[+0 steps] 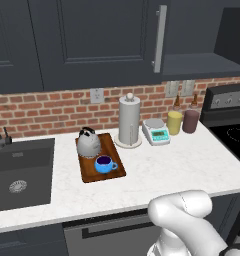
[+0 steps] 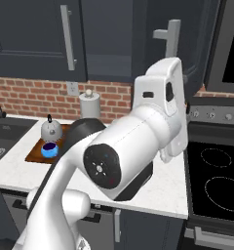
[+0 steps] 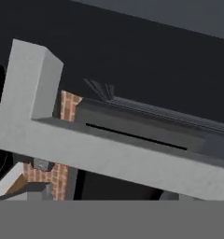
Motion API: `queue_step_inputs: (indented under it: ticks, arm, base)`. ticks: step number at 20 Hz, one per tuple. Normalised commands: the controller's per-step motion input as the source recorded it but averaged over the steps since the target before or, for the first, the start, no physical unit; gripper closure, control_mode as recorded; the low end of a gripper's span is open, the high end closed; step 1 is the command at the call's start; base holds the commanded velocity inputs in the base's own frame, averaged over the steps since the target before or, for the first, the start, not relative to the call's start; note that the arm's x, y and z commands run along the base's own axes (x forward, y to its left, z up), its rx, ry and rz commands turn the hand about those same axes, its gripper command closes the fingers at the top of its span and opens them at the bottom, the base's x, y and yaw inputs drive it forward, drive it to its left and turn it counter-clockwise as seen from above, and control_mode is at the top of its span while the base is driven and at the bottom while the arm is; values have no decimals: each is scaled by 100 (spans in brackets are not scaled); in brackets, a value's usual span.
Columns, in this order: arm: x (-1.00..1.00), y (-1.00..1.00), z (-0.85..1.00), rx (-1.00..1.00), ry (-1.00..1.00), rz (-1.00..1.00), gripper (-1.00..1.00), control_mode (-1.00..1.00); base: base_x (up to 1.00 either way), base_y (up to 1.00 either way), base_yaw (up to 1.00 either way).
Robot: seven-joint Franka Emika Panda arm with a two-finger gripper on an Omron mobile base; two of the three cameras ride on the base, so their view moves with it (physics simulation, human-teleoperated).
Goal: Pick the kettle from the counter and place it on the tray. Then pick the mug from the cabinet and place it on the tray. Then close the cabinet doors.
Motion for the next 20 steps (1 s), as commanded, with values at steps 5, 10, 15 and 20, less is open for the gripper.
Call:
queue_step_inputs:
  ticks: [5,10,15,20]
  arm:
    - [45,51,0,-2,11,16,-100,-100]
    - [60,46,0,-3,2,13,-100,-100]
    - [67,37,0,-2,0,12,-100,-100]
    - [63,48,-2,-3,0,14,-100,-100]
  base:
    - [0,0,0]
    - [0,0,0]
    - [0,0,0]
    - [0,0,0]
